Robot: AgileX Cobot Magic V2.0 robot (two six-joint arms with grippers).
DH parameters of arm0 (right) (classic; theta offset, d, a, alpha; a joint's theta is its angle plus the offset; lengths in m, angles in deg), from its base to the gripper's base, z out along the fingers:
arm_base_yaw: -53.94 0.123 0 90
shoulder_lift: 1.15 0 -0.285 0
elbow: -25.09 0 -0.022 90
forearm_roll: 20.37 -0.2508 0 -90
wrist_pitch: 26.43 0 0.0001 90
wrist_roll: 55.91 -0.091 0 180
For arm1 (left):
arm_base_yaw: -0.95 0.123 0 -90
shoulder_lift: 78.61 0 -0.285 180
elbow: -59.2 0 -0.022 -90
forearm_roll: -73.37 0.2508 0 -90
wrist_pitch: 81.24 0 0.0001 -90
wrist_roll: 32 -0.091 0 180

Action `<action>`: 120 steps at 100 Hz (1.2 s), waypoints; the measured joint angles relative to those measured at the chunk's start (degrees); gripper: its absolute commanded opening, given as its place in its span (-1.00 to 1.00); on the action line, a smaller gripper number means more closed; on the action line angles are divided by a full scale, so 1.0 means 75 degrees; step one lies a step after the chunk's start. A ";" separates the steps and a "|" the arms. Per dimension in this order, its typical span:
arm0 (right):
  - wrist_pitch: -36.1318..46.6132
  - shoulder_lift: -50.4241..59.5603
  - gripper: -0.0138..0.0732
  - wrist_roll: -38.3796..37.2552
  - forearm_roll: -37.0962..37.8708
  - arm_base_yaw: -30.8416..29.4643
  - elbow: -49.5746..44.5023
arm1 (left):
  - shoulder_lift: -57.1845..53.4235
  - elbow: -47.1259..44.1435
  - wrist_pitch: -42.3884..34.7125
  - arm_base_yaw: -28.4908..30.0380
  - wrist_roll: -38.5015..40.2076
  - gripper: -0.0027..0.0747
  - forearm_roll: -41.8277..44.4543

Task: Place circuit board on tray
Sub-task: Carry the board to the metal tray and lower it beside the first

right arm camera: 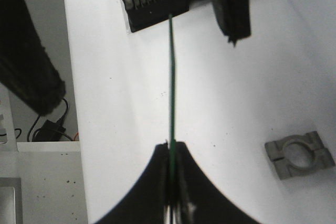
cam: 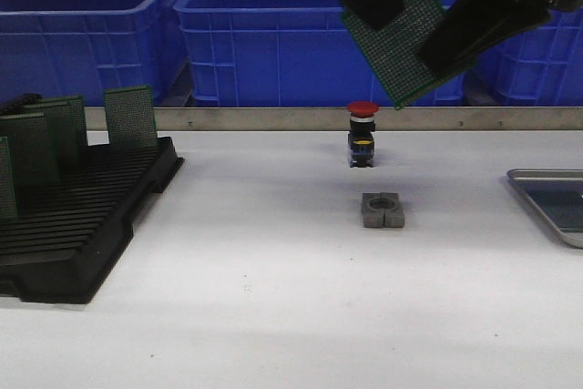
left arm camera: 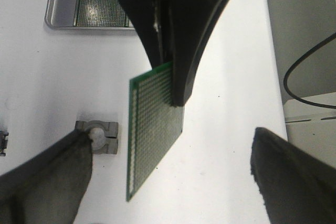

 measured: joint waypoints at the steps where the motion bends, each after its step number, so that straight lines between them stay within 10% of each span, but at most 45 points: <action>1: 0.0000 0.0003 -0.82 -0.0023 0.0017 -0.0012 0.0000 | 0.0000 0.0000 0.0000 0.0000 0.0000 0.56 0.0000; 65: 0.0177 -0.0276 -0.82 -0.3507 0.0482 -0.2846 0.0000 | 0.0000 0.0000 0.0005 0.0000 0.0000 0.56 0.0000; 120: 0.0803 -0.2239 -0.82 -0.4394 0.0467 -0.3414 0.0000 | 0.0000 0.0000 0.0017 0.0000 0.0000 0.56 0.0000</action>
